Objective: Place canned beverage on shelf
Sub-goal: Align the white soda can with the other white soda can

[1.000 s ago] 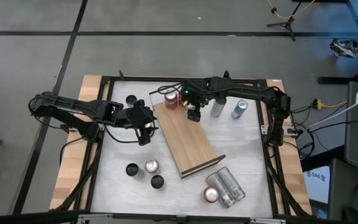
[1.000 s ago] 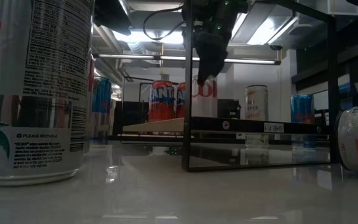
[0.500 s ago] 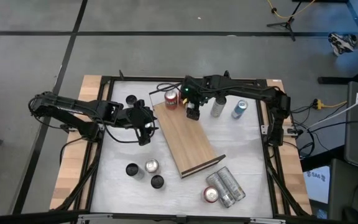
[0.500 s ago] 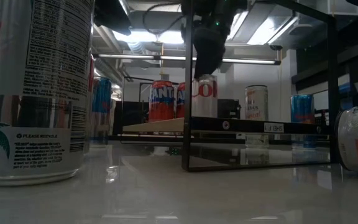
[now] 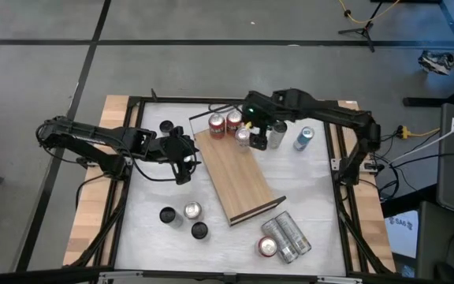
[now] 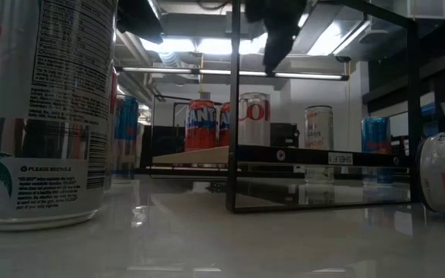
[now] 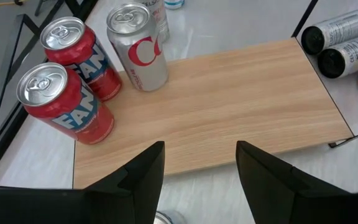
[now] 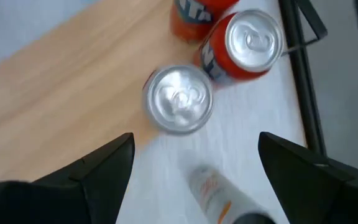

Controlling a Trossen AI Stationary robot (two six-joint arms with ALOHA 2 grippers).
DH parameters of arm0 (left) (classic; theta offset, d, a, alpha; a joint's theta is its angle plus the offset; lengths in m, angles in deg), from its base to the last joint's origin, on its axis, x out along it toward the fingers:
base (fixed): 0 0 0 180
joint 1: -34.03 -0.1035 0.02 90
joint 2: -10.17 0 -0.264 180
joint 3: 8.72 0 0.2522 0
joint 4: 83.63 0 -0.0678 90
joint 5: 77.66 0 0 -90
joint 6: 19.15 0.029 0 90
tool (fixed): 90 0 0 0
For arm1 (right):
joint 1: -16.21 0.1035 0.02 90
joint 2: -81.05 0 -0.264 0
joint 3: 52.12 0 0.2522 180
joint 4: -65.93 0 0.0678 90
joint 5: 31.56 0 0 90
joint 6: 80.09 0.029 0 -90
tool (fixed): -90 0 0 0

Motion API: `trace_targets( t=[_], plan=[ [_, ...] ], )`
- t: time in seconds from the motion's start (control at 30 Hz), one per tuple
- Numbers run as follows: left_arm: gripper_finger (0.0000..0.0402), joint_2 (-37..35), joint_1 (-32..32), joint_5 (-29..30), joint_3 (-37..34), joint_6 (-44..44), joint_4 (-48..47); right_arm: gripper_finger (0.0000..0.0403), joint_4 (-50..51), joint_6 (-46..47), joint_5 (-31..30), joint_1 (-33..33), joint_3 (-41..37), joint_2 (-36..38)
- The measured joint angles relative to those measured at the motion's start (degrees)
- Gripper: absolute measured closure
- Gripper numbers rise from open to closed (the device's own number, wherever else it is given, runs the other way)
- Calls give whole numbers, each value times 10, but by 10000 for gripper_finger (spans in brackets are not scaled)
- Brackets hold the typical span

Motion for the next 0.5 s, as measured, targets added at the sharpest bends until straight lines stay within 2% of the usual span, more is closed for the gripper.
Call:
trace_targets(
  t=[0.13,0.5],
  plan=[
    [210,0,0,0,0,0,0,65,-10,22,-30,30,-54,54],
    [210,0,0,-1,0,0,3,65,-55,129,-51,129,-227,207]
  ],
)
